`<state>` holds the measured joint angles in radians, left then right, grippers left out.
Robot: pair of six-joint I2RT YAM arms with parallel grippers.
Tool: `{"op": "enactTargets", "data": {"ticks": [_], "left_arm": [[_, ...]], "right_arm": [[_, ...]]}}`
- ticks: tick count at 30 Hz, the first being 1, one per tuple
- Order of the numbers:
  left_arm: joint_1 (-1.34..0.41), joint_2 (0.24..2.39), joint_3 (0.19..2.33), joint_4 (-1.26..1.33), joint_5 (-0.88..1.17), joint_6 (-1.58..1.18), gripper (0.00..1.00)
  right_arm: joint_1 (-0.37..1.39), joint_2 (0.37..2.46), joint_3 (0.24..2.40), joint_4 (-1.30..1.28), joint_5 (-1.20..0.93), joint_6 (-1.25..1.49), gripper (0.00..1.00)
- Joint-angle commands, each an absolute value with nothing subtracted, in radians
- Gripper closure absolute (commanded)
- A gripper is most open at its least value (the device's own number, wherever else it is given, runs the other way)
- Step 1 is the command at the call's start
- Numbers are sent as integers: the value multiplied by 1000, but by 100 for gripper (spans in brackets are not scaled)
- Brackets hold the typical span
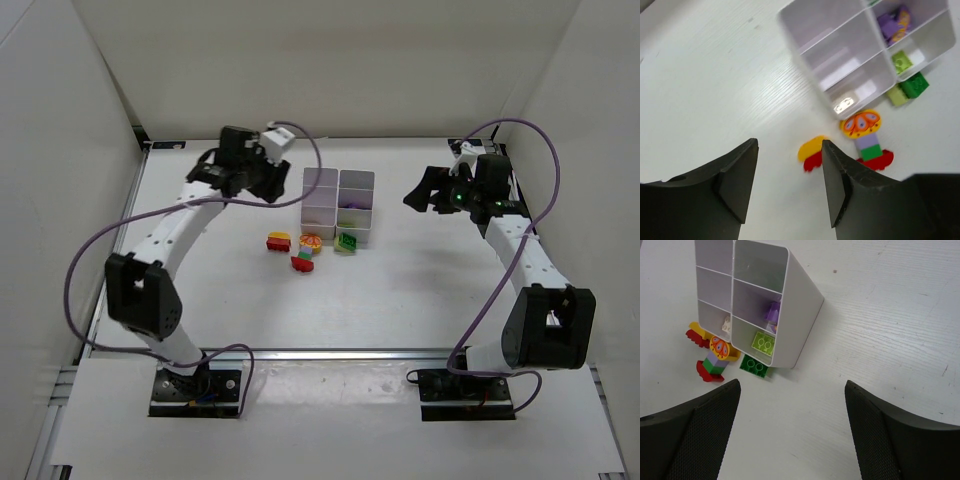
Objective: Sort the legos into containers by color
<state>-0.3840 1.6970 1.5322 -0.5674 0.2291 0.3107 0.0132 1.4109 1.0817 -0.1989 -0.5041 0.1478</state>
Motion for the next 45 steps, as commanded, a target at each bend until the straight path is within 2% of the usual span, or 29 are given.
{"op": "enactTargets", "data": {"ticks": [1,6,11,16,20,27,29,32,36,45], "left_arm": [[-298,1574,1465,-701,265,219,35],[-172,1615,1483,-857,333,85,37],[-147,1663,1480,-905,468,-98,38],[-182,1687,1453,-903,508,-8,39],[-192,1748,1459,-910,566,100,33],[-196,1881,1585,-934,523,29,30],[-201,1878,1579,-907,514,54,21],[-201,1853,1545,-879,567,216,13],[-199,1818,1523,-887,652,611,6],[-198,1848,1508,-959,775,1157,7]], "right_arm": [[9,1405,1091,-149,-552,126,12],[11,1437,1129,-158,-574,123,13],[11,1457,1149,-161,-575,132,13],[11,1451,1144,-166,-575,129,13],[11,1443,1134,-167,-574,130,13],[11,1442,1137,-173,-569,127,13],[11,1442,1140,-176,-568,126,13],[9,1442,1137,-178,-563,118,13],[11,1442,1134,-179,-561,115,13],[11,1457,1146,-189,-557,106,13]]}}
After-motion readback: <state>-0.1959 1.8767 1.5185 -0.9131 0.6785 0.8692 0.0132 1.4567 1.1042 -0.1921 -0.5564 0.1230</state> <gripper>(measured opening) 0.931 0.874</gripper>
